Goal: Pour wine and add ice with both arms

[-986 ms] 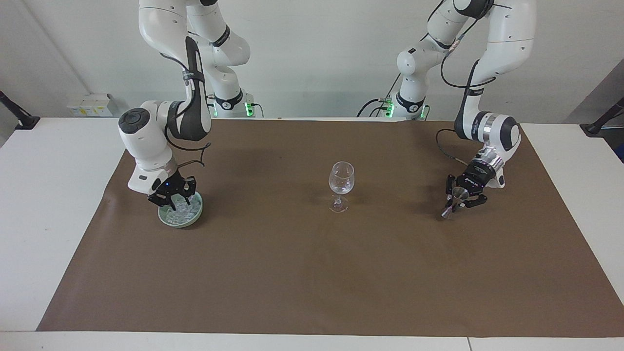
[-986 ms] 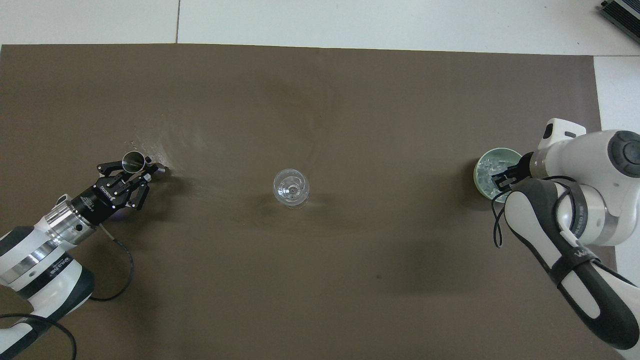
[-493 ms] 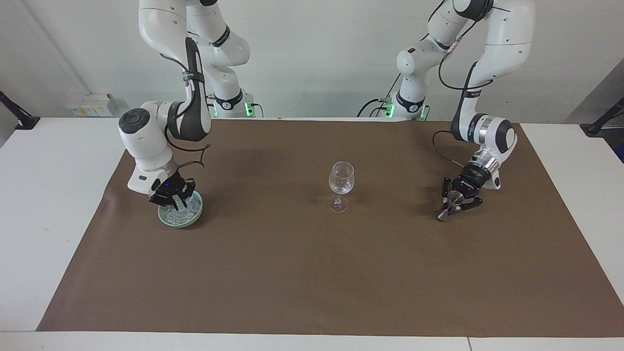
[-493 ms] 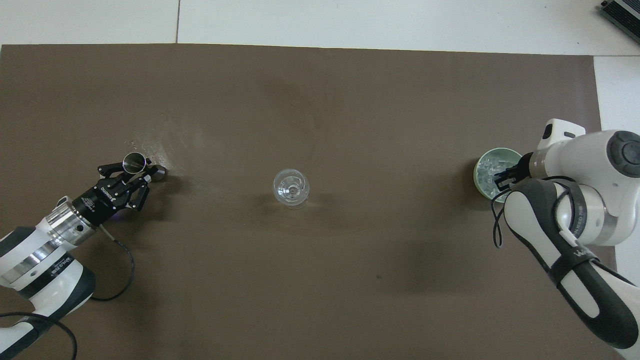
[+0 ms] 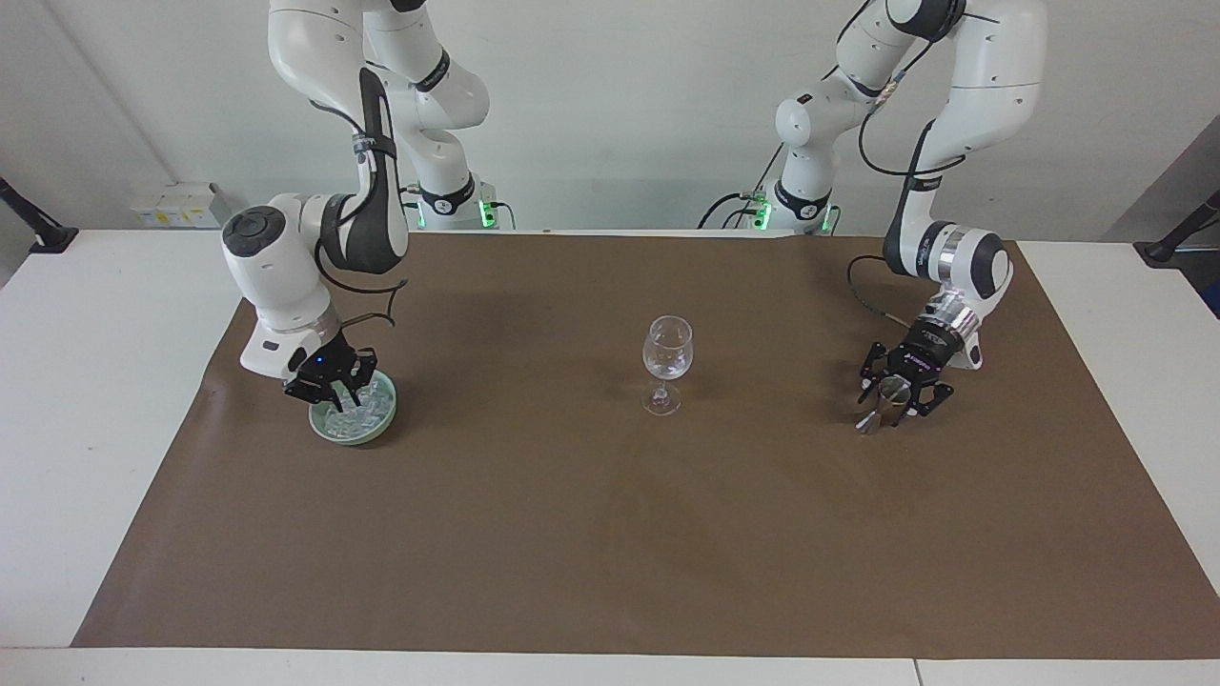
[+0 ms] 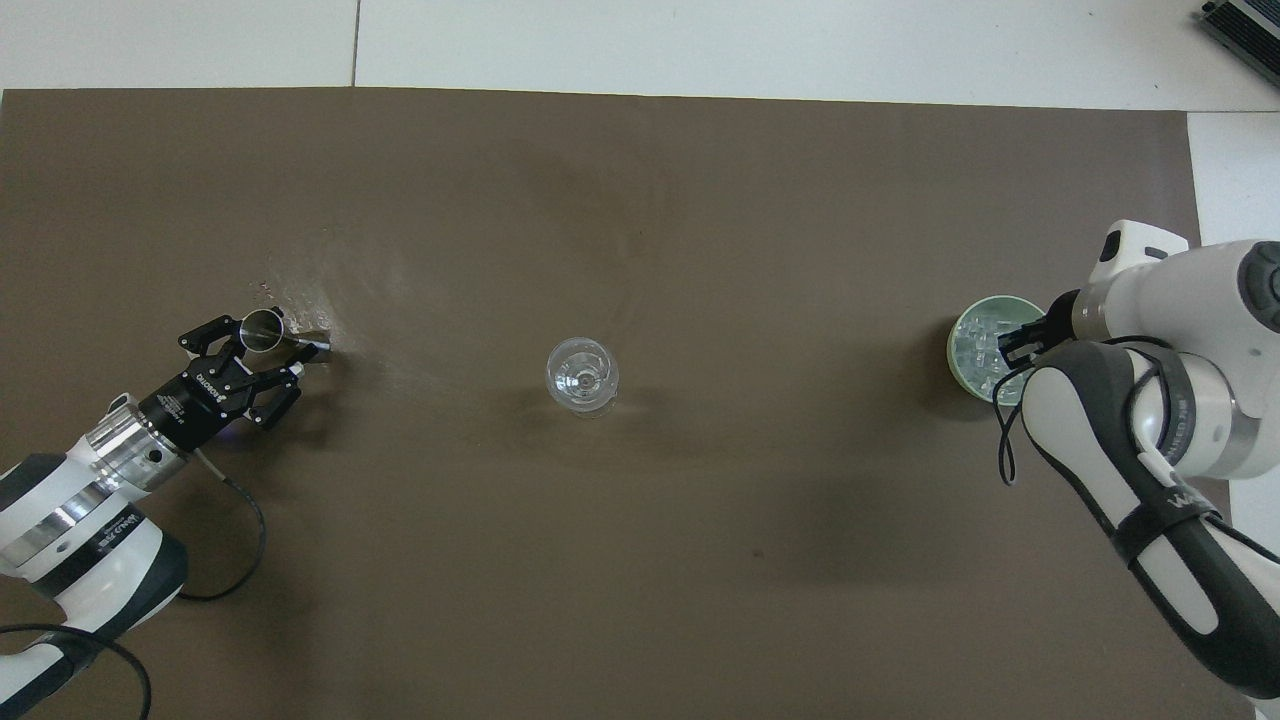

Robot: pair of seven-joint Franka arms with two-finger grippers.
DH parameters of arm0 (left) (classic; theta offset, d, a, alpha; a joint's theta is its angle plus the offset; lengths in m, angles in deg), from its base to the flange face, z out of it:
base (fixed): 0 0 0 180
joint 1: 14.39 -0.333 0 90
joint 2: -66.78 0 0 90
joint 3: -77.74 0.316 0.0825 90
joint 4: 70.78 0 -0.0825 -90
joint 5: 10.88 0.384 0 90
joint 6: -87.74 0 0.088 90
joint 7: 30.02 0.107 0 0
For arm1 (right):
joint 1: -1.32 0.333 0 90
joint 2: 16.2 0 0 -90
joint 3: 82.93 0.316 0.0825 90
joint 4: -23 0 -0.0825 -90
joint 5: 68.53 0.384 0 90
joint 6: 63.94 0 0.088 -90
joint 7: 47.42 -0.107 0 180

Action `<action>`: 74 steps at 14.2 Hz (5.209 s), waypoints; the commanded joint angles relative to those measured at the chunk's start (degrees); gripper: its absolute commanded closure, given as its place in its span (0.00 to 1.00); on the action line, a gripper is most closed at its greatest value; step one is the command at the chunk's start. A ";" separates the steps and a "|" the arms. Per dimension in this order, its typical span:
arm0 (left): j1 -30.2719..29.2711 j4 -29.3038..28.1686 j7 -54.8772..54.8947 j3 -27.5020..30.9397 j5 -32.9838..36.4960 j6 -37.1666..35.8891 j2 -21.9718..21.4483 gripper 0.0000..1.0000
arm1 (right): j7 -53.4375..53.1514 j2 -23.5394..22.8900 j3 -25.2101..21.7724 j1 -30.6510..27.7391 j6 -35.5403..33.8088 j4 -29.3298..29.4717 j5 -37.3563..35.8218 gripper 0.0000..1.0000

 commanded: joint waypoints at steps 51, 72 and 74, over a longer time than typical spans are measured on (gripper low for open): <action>32.08 50.84 27.99 23.96 106.96 -29.66 -14.84 0.00 | -78.26 -1.26 19.38 23.69 6.50 13.86 4.62 0.90; 32.01 41.61 27.81 23.45 104.06 -28.97 -19.59 0.00 | -76.34 1.72 18.14 15.01 1.06 15.09 -3.81 0.00; 32.09 41.61 27.81 23.36 104.06 -28.97 -19.59 0.00 | -72.22 3.13 18.14 11.58 -2.53 15.09 -3.82 0.00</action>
